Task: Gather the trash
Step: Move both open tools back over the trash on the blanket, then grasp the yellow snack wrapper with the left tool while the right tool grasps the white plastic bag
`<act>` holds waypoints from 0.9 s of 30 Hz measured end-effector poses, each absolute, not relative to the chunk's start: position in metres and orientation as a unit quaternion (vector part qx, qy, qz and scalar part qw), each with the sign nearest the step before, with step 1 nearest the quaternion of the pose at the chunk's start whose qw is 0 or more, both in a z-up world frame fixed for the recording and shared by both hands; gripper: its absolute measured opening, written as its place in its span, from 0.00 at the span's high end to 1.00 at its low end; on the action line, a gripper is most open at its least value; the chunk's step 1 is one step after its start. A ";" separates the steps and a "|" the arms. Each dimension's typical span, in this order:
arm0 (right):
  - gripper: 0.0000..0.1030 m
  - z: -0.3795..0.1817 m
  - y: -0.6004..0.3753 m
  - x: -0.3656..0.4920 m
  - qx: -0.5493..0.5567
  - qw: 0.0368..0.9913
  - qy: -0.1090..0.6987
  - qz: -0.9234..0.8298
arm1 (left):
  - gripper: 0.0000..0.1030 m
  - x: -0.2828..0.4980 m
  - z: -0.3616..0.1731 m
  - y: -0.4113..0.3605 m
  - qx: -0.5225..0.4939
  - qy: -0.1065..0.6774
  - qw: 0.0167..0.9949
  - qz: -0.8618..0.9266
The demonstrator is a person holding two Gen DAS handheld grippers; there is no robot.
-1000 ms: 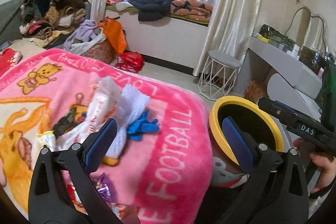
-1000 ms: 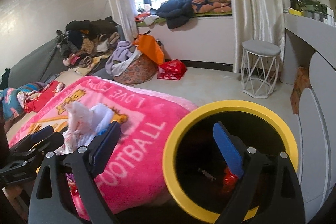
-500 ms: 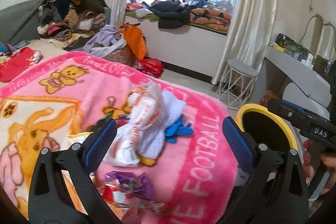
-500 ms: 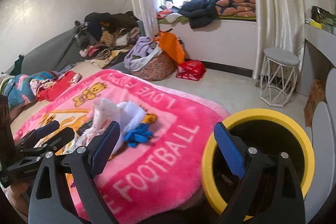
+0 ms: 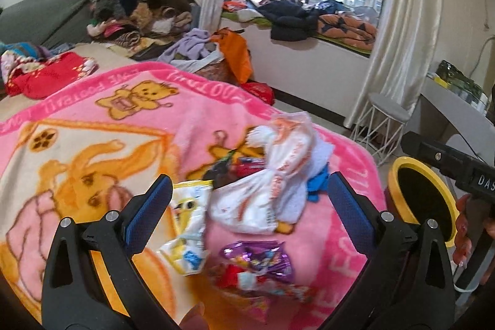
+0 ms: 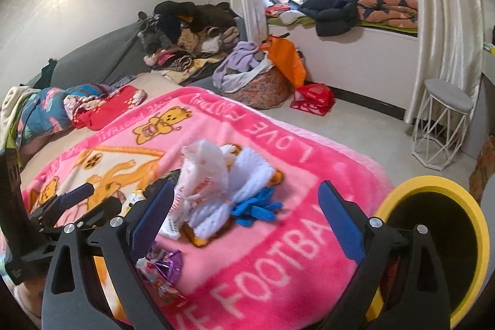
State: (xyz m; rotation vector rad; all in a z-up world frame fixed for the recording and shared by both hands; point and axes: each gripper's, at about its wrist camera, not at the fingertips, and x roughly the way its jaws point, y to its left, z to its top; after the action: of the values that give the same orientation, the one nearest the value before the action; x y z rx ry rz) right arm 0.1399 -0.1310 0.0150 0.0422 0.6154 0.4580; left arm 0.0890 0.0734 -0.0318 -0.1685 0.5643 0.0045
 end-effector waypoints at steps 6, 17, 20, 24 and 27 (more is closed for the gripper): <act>0.11 0.012 -0.104 0.152 0.017 0.920 0.312 0.239 | 0.10 0.084 -0.042 0.097 -0.095 0.290 0.952 0.022; 0.11 0.000 -0.066 0.182 0.018 0.908 0.339 0.248 | 0.10 0.084 -0.072 0.125 -0.130 0.330 0.935 0.029; 0.11 -0.002 -0.057 0.189 0.013 0.907 0.342 0.247 | 0.10 0.085 -0.083 0.134 -0.153 0.345 0.926 0.024; 0.11 -0.008 -0.045 0.201 0.009 0.905 0.350 0.241 | 0.17 0.086 -0.096 0.140 -0.179 0.362 0.915 0.011; 0.11 -0.014 -0.039 0.211 0.005 0.905 0.358 0.232 | 0.25 0.088 -0.103 0.139 -0.186 0.373 0.909 0.001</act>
State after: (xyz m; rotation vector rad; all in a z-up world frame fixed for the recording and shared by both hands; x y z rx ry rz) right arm 0.2106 -0.0394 -0.0135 0.0108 0.7387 0.4787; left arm 0.0880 0.1387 -0.1031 -0.3836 0.7704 0.0020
